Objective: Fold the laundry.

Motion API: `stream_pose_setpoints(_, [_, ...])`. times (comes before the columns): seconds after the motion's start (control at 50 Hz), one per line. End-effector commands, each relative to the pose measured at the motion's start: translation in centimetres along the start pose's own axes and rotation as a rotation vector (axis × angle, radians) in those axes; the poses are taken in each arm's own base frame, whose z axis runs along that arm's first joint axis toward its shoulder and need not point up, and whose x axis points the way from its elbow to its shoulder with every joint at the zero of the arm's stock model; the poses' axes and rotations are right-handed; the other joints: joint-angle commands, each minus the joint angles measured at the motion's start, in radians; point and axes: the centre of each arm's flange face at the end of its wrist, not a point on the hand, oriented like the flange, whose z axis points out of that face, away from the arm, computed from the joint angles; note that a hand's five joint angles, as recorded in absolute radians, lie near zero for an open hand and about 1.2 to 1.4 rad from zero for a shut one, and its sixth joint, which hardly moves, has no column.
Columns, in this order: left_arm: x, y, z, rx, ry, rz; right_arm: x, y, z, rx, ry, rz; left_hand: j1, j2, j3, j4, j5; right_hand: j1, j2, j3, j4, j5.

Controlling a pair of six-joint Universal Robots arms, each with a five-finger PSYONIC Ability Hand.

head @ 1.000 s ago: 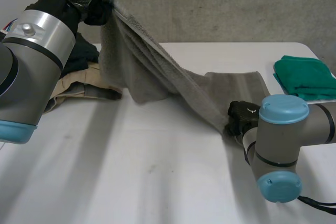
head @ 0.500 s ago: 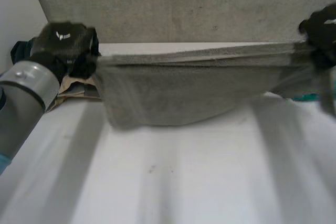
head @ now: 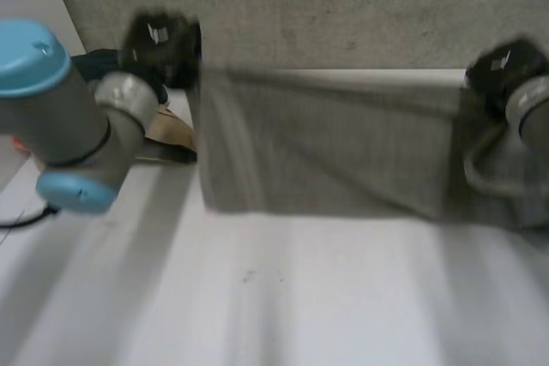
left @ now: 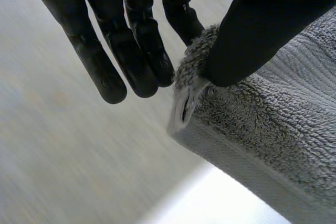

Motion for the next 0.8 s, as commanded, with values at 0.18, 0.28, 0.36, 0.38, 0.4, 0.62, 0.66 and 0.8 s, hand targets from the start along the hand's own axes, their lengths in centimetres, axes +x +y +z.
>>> stream_pose_setpoints(0.18, [-3.2,-8.3,-1.1,0.395,-0.191,0.002,5.1,-5.8,-0.9,0.425,0.368,-0.007,0.248,0.197,0.200,0.194,0.229,0.297,0.219,0.205,0.197,0.235])
stream_pose_setpoints(0.28, [-1.9,-3.6,-3.7,0.227,-0.143,0.007,1.9,-2.9,-1.5,0.295,0.174,-0.018,0.248,0.197,0.200,0.194,0.229,0.297,0.219,0.205,0.197,0.235])
stream_pose_setpoints(0.36, [-1.0,-0.1,-5.5,0.108,-0.113,0.009,-2.5,0.2,-2.2,0.166,-0.056,-0.013,0.248,0.197,0.200,0.194,0.229,0.297,0.219,0.205,0.197,0.235])
stream_pose_setpoints(0.38, [-0.9,0.6,-5.9,0.083,-0.108,0.010,-3.5,1.0,-2.1,0.140,-0.095,-0.010,0.248,0.197,0.200,0.194,0.229,0.297,0.219,0.205,0.197,0.235])
stream_pose_setpoints(0.4, [-0.8,1.7,-6.4,0.045,-0.102,0.011,-4.5,1.7,-2.0,0.116,-0.134,-0.006,0.248,0.197,0.200,0.194,0.229,0.297,0.219,0.205,0.197,0.235])
stream_pose_setpoints(0.62, [0.9,7.0,-8.0,-0.147,-0.044,0.005,-10.9,7.4,-1.2,-0.070,-0.318,0.121,0.248,0.197,0.200,0.194,0.229,0.053,-0.025,-0.039,-0.047,-0.009])
stream_pose_setpoints(0.66, [0.8,7.0,-8.0,-0.154,-0.043,0.002,-11.0,7.7,-1.3,-0.088,-0.318,0.182,0.248,0.197,0.200,0.194,0.229,-0.077,-0.155,-0.169,-0.178,-0.139])
stream_pose_setpoints(0.8, [0.2,6.3,-8.0,-0.140,-0.059,0.003,-9.4,9.1,-1.7,-0.179,-0.273,0.437,0.248,0.197,0.200,0.194,0.229,-0.398,-0.475,-0.489,-0.498,-0.460])
